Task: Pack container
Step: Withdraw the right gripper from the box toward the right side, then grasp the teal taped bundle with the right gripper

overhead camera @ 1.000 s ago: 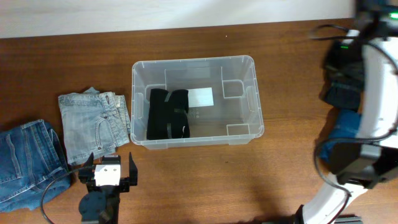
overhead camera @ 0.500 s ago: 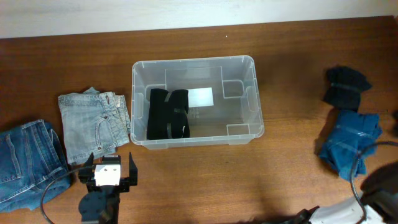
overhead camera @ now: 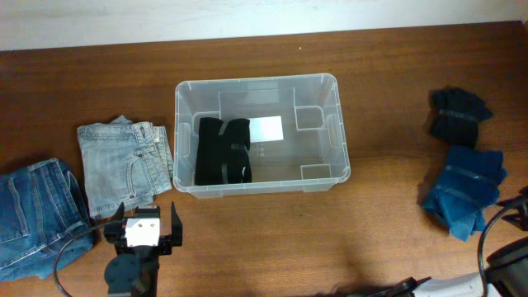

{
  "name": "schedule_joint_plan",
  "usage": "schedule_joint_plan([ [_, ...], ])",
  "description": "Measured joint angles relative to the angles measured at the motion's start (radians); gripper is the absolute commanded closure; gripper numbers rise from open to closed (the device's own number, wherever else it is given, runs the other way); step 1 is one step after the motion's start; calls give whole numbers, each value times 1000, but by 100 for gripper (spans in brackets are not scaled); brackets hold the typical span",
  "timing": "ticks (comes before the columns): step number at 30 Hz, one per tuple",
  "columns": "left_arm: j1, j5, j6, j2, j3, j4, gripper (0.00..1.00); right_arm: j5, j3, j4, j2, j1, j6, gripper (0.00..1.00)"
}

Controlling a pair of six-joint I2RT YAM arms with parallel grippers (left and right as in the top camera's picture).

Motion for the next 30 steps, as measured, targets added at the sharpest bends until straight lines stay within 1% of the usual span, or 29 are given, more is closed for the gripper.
schedule_joint_plan([
  [1,0,0,0,0,0,0,0,-12,-3,12,0,11,-14,56],
  [2,0,0,0,0,0,0,1,-21,-4,22,0,24,-25,54],
  [3,0,0,0,0,0,0,1,-29,-4,40,0,39,-39,50],
  [4,0,0,0,0,0,0,1,-36,-4,53,0,52,-45,49],
  [12,0,0,0,0,0,0,1,-23,-4,143,0,141,-68,47],
  [14,0,0,0,0,0,0,0,7,-4,166,0,160,-68,38],
  [22,0,0,0,0,0,0,1,115,-4,176,0,173,-79,37],
  [27,0,0,0,0,0,0,1,138,-4,180,0,173,-97,34],
  [30,0,0,0,0,0,0,1,146,-17,213,0,173,-102,33],
])
